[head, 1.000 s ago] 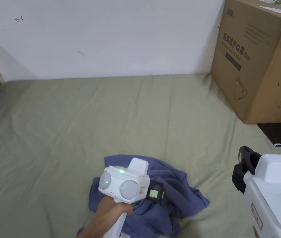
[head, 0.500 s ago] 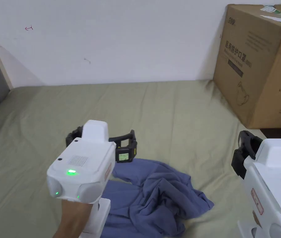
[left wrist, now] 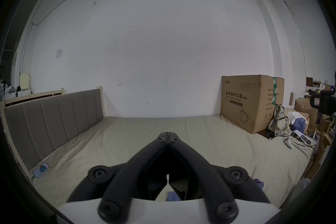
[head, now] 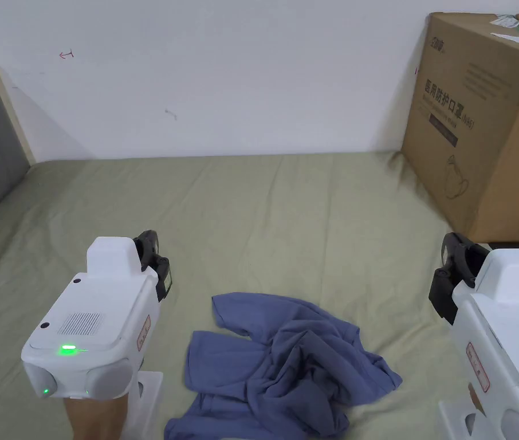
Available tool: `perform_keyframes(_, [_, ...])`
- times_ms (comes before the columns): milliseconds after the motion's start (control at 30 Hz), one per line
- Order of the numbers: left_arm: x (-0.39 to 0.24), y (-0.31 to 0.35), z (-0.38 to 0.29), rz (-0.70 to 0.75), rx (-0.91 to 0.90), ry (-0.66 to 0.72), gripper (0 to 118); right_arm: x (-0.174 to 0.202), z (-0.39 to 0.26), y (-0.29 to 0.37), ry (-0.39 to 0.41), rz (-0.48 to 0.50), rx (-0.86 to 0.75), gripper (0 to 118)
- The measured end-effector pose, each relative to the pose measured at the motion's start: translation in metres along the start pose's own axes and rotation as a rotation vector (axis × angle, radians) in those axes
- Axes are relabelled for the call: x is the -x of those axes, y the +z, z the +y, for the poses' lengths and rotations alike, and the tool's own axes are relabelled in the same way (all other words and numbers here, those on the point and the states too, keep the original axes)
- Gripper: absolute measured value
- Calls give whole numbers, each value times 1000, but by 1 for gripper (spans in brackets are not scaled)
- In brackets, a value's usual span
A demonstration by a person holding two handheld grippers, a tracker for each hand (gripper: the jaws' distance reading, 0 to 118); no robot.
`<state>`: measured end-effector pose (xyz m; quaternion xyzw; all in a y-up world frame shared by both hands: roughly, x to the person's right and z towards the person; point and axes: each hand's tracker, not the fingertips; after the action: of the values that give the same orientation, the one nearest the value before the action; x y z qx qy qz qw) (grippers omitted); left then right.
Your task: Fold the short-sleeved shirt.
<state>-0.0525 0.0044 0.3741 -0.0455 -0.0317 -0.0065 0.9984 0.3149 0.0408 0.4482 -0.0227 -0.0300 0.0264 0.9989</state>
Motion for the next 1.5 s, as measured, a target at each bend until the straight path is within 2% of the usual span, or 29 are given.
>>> perform_keyframes(167, [2,-2,-4,19,64,8,0,1,-1,-1,5,6,4,0])
perform_keyframes(400, [12,-20,-53,-30,453,81,0,-1,-11,-5,4,2,28,0])
perform_keyframes(500, [14,-18,-87,-65,574,131,0,-2,-16,-7,4,1,45,0])
perform_keyframes(700, [10,-11,-148,-91,788,148,0,-3,-30,-13,1,3,84,0])
perform_keyframes(733, [9,-11,-156,-85,812,157,7,-3,-32,-15,0,4,91,0])
perform_keyframes(767, [8,-11,-163,-86,825,174,19,-3,-34,-16,0,6,97,0])
perform_keyframes(800, [8,-12,-168,-75,856,174,39,-3,-36,-16,0,7,102,0])
perform_keyframes(833, [7,-13,-174,-73,889,177,69,-2,-38,-18,0,9,108,0])
perform_keyframes(867, [6,-13,-178,-70,904,176,85,-2,-40,-19,-2,10,114,0])
perform_keyframes(900, [4,-12,-181,-59,906,172,98,-3,-42,-20,-3,13,119,0])
perform_keyframes(933, [1,-12,-184,-46,917,159,102,-3,-44,-22,-3,15,125,0])
perform_keyframes(1033, [-5,-15,-191,-36,915,119,100,-4,-51,-27,0,16,145,0])
perform_keyframes(1067, [-7,-19,-194,-32,929,112,92,-4,-54,-28,1,16,153,0])
perform_keyframes(1100, [-8,-22,-197,-34,945,113,77,-5,-56,-30,0,17,159,0])
perform_keyframes(1200, [-13,-30,-208,-117,990,160,55,-7,-63,-35,-3,15,182,0])
perform_keyframes(1233, [-14,-31,-209,-95,981,145,37,-7,-65,-37,-3,15,190,0])
perform_keyframes(1300, [-20,-31,-208,-95,973,84,31,-9,-71,-42,-3,18,213,0])
perform_keyframes(1367, [-23,-30,-206,-109,972,108,11,-12,-78,-50,-8,21,251,0])
perform_keyframes(1433, [-26,-28,-204,-108,965,100,7,-14,-89,-62,-19,26,331,2])
perform_keyframes(1467, [-25,-26,-203,-115,946,94,6,-16,-96,-71,-26,31,381,7])
perform_keyframes(1500, [-24,-24,-197,-116,929,105,6,-17,-104,-81,-30,35,437,19])
